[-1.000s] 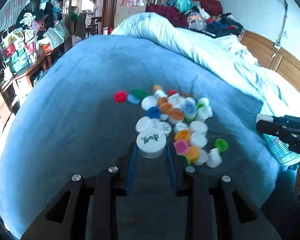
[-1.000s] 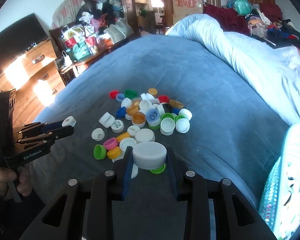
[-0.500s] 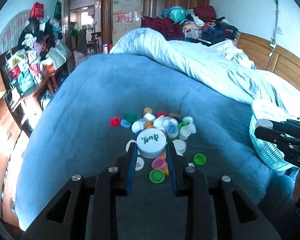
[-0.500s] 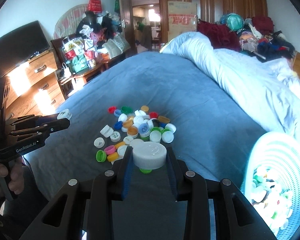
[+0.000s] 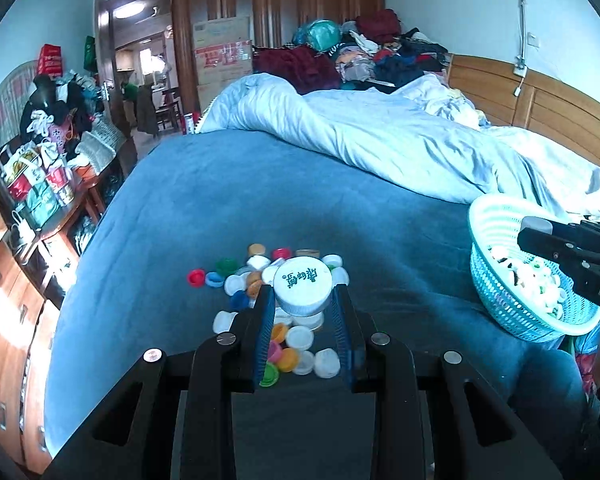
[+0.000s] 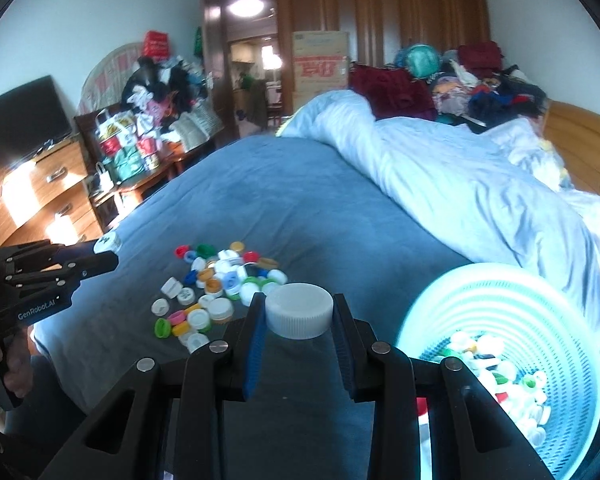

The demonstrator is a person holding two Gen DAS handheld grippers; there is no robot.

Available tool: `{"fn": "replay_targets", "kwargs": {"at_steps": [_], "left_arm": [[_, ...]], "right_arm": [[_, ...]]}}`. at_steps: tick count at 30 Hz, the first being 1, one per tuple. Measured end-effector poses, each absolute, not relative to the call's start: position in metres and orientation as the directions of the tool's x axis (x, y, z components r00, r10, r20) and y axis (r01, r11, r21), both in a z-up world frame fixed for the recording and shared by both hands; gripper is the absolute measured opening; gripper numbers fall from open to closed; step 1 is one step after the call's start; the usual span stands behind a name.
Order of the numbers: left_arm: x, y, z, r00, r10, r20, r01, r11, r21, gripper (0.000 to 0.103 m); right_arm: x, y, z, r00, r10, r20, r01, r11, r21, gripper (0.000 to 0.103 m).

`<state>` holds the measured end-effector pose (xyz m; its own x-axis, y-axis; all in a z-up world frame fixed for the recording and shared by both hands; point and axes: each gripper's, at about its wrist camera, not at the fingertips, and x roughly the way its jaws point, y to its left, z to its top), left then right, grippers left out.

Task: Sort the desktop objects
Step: 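Grasp the white cap with green print in the left gripper and lift, then carry the white cap over the blue basket and open the left gripper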

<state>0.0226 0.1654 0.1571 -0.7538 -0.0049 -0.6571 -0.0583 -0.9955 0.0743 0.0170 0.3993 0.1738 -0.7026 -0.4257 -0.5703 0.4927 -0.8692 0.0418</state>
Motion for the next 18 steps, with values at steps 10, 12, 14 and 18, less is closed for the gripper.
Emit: {"fn": "replay_targets", "kwargs": {"at_steps": [10,12,14,18], "left_arm": [[0.022,0.196,0.168,-0.769,0.049,-0.637,-0.105,-0.993,0.050,0.024],[0.019,0.203,0.170,-0.766,0.059,-0.640,-0.118,-0.992,0.049,0.024],[0.017,0.211,0.172,-0.765,0.074,-0.639,-0.135,-0.990,0.047,0.024],[0.011,0.233,0.178,-0.765,0.115,-0.634,-0.181,-0.983,0.040,0.024]], "right_arm": [[0.016,0.439,0.175,-0.724,-0.416,-0.550,0.442,-0.892,0.093,0.034],[0.015,0.447,0.176,-0.729,-0.412,-0.546,0.430,-0.897,0.102,0.034],[0.014,0.455,0.177,-0.735,-0.408,-0.541,0.418,-0.902,0.113,0.034],[0.012,0.470,0.180,-0.746,-0.396,-0.535,0.391,-0.911,0.129,0.034]]}}
